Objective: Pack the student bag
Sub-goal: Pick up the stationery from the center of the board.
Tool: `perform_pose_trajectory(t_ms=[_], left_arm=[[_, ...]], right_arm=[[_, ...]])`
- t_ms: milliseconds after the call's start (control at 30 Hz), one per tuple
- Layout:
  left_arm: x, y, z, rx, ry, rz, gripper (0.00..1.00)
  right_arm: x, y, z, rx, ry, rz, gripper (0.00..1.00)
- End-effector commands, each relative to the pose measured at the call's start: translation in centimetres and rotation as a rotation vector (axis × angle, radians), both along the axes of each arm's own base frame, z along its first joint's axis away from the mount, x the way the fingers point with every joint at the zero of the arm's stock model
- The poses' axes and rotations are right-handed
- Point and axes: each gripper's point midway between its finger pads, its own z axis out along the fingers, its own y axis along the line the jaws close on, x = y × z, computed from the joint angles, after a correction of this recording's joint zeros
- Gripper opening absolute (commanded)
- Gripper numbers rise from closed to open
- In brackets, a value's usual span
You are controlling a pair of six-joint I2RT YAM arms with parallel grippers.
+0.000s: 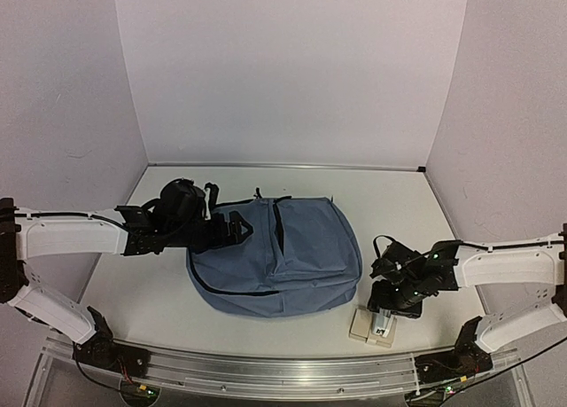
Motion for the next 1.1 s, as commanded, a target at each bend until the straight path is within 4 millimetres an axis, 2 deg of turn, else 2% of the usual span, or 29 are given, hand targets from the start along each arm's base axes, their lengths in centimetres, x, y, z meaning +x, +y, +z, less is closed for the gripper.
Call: perform_pose_trajectory(t_ms=[0,100,200,267,333,433,533,567,667,800,867,967,1067], left_arm=[[0.1,0.0,0.7,0.005,-0.012,-0.012,0.99],[0.0,0.1,1.0,0.004,-0.016,-0.012,0.99],[0.0,0.3,1.2,0.005,-0.020,-0.009,0.99],[0.0,0.2,1.5,0.001,-0.027,-0.015,0.99],[0.0,0.1,2.0,-0.004,-0.043,-0.023,0.99],[-0.6,-0.7,3.6,-0.050,-0.076,-0.087,0.99],[-1.4,-2.0,6.0,-0.116,-0.135,-0.179,0.99],[-1.6,-2.4,6.9,-0.144,-0.156,-0.210,0.98],[-2.9,-4.1,9.7,-0.240,-0.216,-0.327,0.97],[-5.4,-6.2,13.5,-0.395,-0.285,-0.497,0.96],[-6.6,-7.2,15.1,-0.464,-0.308,-0.579,0.96],[-8.6,-8.8,17.2,-0.544,-0.339,-0.698,0.96],[-10.4,-10.3,18.4,-0.602,-0.353,-0.790,0.97]], right_arm=[[0.2,0.0,-0.9,-0.021,0.000,-0.005,0.73],[0.3,-0.1,-1.4,-0.037,0.002,-0.007,0.62],[0.8,0.1,-1.1,-0.032,-0.018,-0.010,0.47],[1.0,0.4,-0.6,-0.018,-0.027,-0.013,0.34],[1.1,0.6,-0.1,0.003,-0.039,-0.018,0.19],[1.8,1.3,2.3,0.071,-0.094,-0.027,0.02],[3.1,2.8,7.1,0.185,-0.207,-0.006,0.00],[3.7,3.5,9.2,0.235,-0.261,0.008,0.00],[5.5,5.8,17.0,0.425,-0.455,0.060,0.00],[6.7,8.8,27.3,0.675,-0.710,0.158,0.00],[6.9,10.2,30.7,0.766,-0.796,0.205,0.00],[7.3,12.4,34.7,0.891,-0.898,0.268,0.00],[7.2,14.7,37.3,1.009,-0.960,0.341,0.00]])
